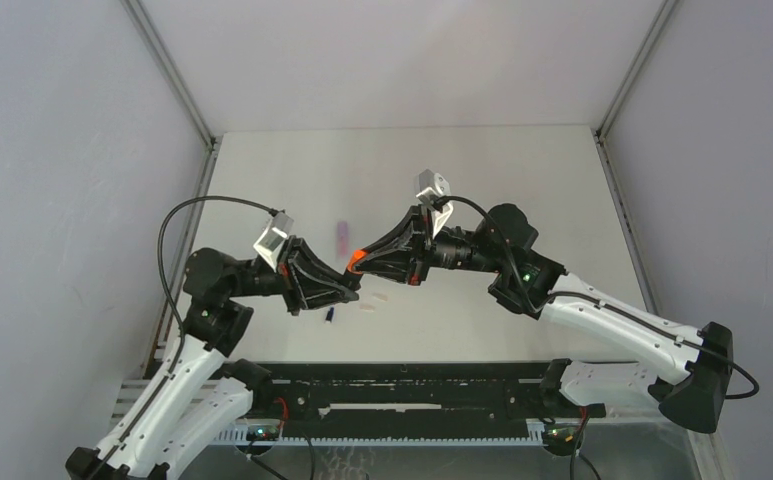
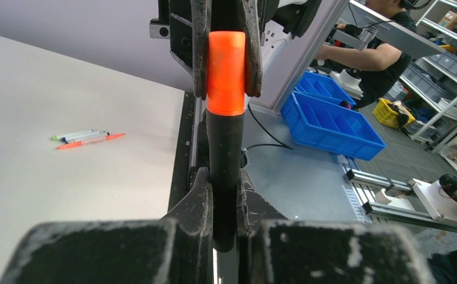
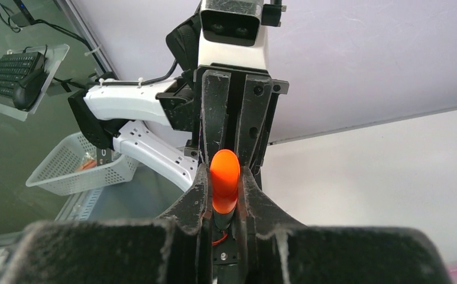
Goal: Insert the pens into the pen caps
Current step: Press the pen cap onto the pen.
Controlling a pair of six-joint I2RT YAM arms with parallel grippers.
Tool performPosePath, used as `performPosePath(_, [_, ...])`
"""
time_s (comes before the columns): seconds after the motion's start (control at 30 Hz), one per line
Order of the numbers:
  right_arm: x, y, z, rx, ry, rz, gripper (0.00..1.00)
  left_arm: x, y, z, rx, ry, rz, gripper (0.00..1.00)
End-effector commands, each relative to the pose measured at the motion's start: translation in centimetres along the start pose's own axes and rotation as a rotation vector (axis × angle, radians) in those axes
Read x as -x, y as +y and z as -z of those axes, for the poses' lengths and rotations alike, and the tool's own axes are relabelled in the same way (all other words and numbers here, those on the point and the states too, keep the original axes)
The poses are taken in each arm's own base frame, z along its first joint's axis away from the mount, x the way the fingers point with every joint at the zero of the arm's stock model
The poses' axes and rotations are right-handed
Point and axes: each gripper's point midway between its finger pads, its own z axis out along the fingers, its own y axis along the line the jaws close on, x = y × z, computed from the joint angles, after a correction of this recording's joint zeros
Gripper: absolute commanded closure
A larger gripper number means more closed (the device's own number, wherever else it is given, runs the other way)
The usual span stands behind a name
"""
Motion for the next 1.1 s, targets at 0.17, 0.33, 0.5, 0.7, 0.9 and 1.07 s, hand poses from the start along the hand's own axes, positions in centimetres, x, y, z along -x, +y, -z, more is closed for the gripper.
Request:
performPosePath(0.17, [-18.3, 3.7, 5.4, 0.077, 0.679, -0.521, 1.0, 13.1, -3.8, 0.4, 0.078, -0.397, -0.378, 1.0])
performPosePath(0.33, [-11.6, 0.7, 4.4, -0.002, 0.464, -0.398, 0.76, 7.7, 1.0, 1.2, 0.259, -0.263, -0.272, 1.0])
performPosePath(0.5, [-7.2, -1.4, 6.4, -0.098, 0.32, -0.292, 0.34, 3.3, 4.1, 2.8, 0.423, -0.177, -0.167, 1.0])
performPosePath(0.7, [-6.4, -3.1, 8.3, -0.206, 0.289, -0.265, 0.27, 2.3, 4.6, 2.8, 0.413, -0.179, -0.12, 1.0])
performPosePath(0.9, [-6.4, -4.0, 9.5, -0.287, 0.261, -0.231, 0.26, 2.4, 4.9, 2.4, 0.405, -0.174, -0.098, 1.0])
performPosePath(1.07, [-7.3, -6.4, 10.8, -0.431, 0.248, -0.248, 0.26, -0.3, 13.2, 6.1, 0.849, -0.1, 0.09, 1.0])
